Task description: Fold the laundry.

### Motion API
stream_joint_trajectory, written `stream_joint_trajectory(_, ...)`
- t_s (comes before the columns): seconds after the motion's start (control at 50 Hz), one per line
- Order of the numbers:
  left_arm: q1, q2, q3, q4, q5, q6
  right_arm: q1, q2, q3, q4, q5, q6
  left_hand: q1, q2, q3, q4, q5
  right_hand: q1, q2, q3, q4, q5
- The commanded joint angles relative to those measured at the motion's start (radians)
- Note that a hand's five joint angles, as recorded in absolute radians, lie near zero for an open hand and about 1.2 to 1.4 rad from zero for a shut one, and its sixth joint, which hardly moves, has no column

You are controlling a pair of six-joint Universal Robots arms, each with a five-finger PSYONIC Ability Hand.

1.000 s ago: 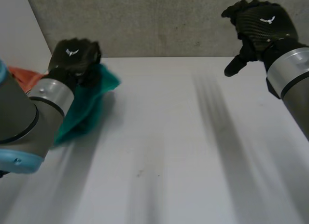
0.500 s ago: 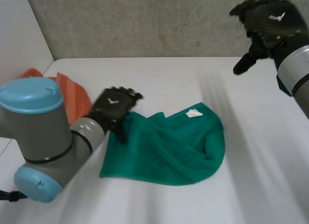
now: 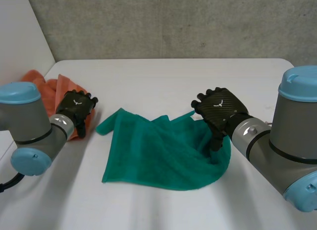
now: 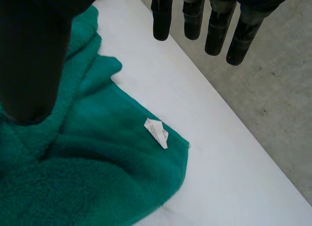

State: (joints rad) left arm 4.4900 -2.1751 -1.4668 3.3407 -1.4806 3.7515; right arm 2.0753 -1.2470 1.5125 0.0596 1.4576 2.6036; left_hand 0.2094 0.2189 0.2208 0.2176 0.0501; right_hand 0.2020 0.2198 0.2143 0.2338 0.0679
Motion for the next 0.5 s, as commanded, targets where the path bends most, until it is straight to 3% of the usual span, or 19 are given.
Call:
stream_joint_trajectory(0.02, 0.015, -0.012, 0.01, -0.004, 0.0, -0.004, -0.031, -0.005, 0.018, -0.021, 0.003, 0.003, 0.195, 0.185, 0.183, 0.187, 0.18, -0.027, -0.045, -0.04, -0.059, -0.068)
stream_joint_trajectory(0.36, 0.021, -0.072, 0.037, -0.004, -0.001, 0.031, -0.031, -0.003, 0.025, -0.035, 0.004, 0.006, 0.286, 0.276, 0.274, 0.278, 0.271, -0.027, -0.045, -0.04, -0.059, -0.068)
stream_joint_trajectory(0.44, 0.023, -0.088, 0.054, -0.006, -0.009, 0.036, -0.031, -0.002, 0.026, -0.035, 0.004, 0.006, 0.418, 0.408, 0.406, 0.41, 0.402, -0.027, -0.045, -0.04, -0.059, -0.068)
stream_joint_trajectory(0.5, 0.024, -0.095, 0.063, -0.006, -0.015, 0.044, -0.031, 0.0, 0.029, -0.038, 0.004, 0.006, 0.69, 0.681, 0.679, 0.682, 0.675, -0.027, -0.045, -0.04, -0.059, -0.068)
